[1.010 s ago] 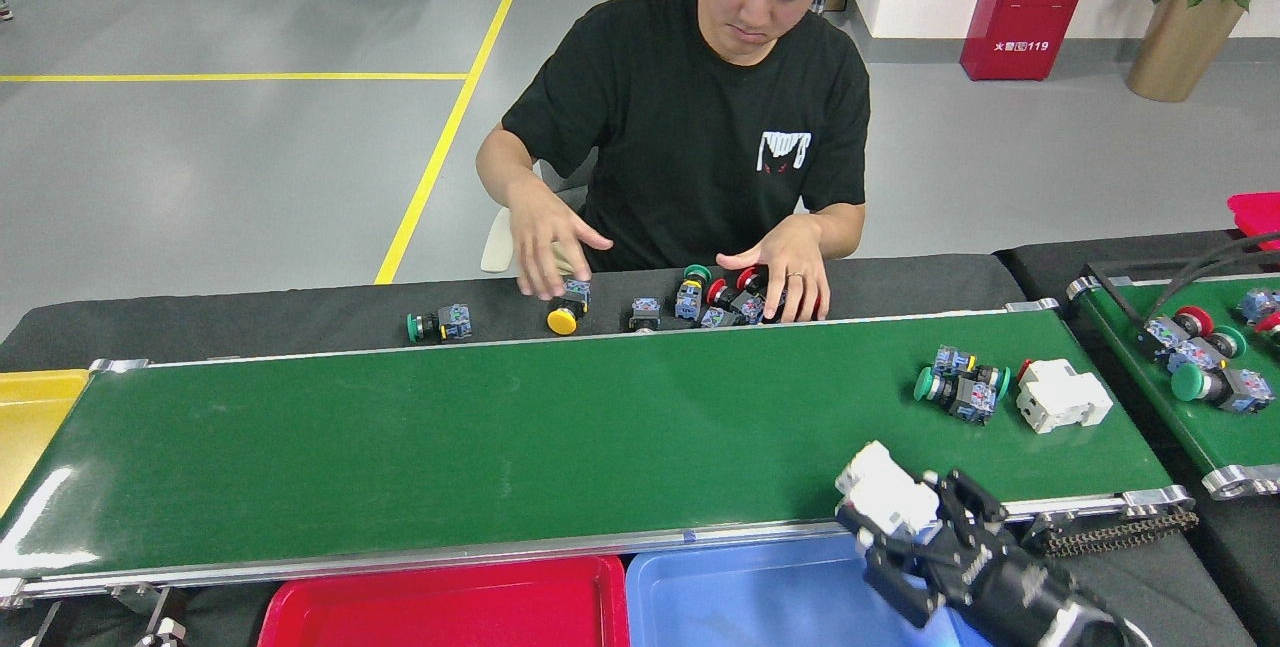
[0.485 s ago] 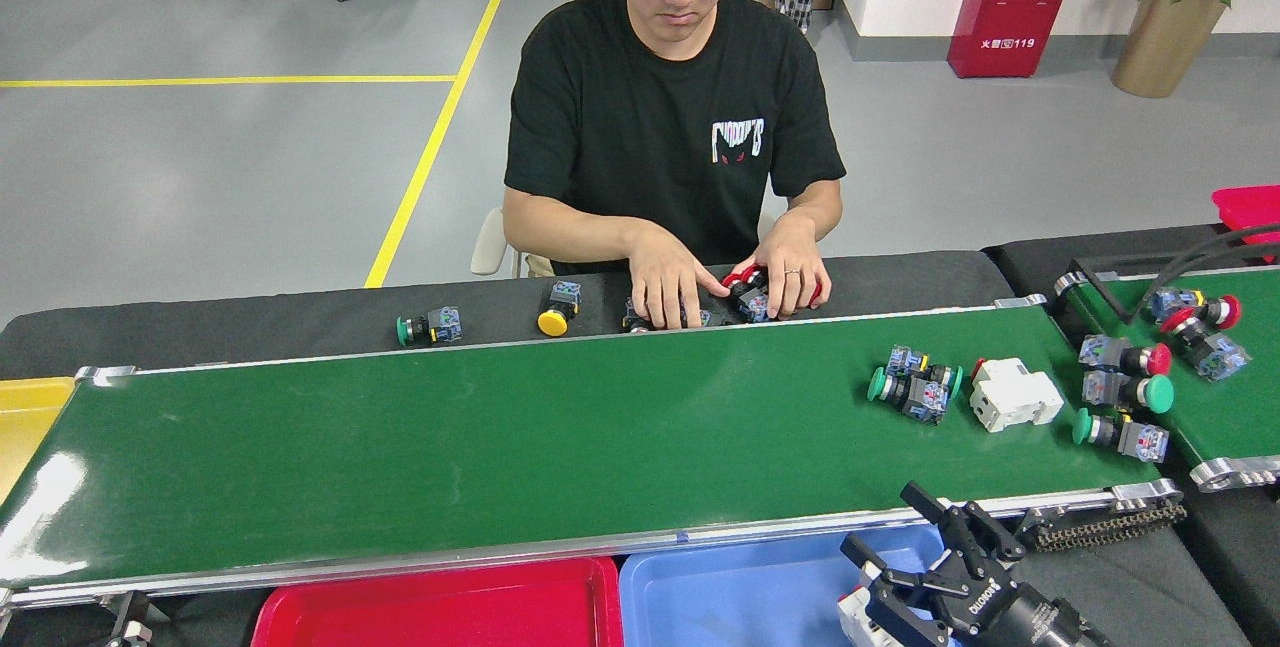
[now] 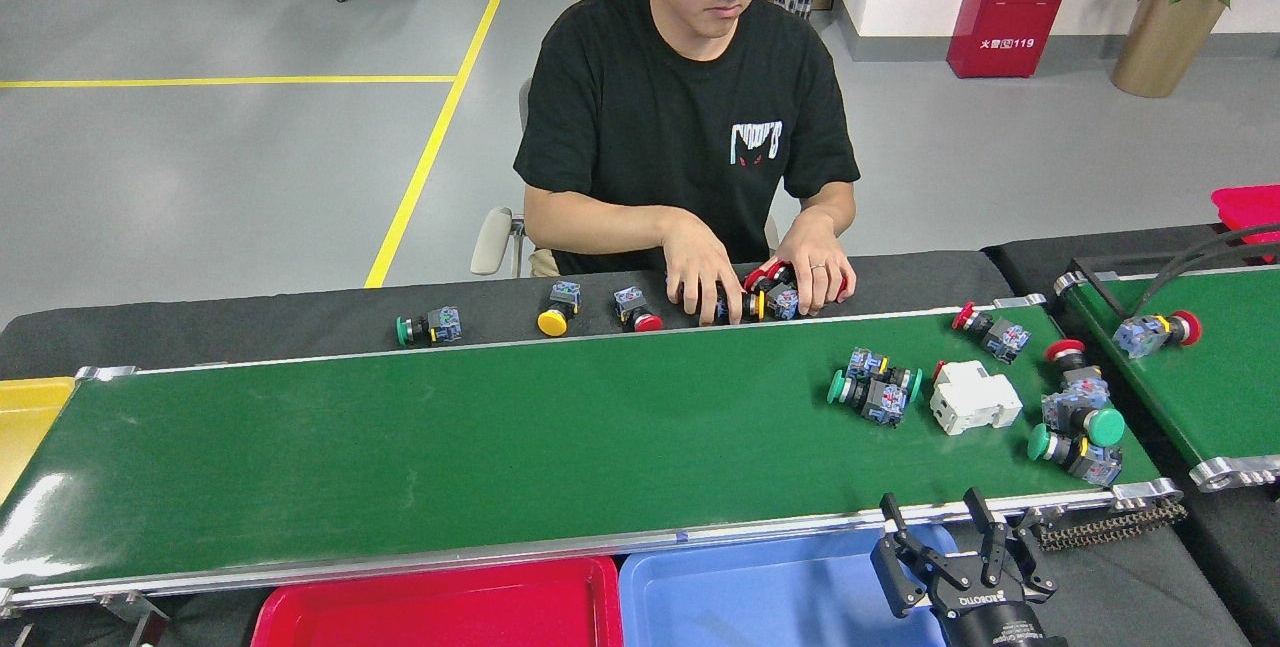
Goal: Pick switch part from conveyor to tray
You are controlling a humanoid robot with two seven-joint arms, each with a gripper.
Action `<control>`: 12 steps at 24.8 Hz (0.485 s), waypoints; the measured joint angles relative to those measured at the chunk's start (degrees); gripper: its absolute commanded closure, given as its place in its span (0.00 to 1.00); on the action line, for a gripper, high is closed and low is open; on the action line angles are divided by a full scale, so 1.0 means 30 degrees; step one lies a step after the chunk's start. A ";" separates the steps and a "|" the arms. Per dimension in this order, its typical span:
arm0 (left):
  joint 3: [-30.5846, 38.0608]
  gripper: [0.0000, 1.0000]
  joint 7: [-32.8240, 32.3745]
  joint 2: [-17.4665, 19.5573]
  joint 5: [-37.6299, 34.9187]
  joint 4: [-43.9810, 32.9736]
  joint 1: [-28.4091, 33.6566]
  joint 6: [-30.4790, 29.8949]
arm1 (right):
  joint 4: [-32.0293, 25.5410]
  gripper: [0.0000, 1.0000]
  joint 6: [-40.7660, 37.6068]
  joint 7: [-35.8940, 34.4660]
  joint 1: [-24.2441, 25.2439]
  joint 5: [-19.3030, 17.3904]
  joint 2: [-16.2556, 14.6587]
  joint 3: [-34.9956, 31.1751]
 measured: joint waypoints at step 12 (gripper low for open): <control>-0.0046 0.00 0.0000 0.0000 0.0000 -0.0001 -0.0009 -0.0005 | 0.2960 0.06 0.1217 0.1964 -0.4668 0.0618 0.1280 0.3352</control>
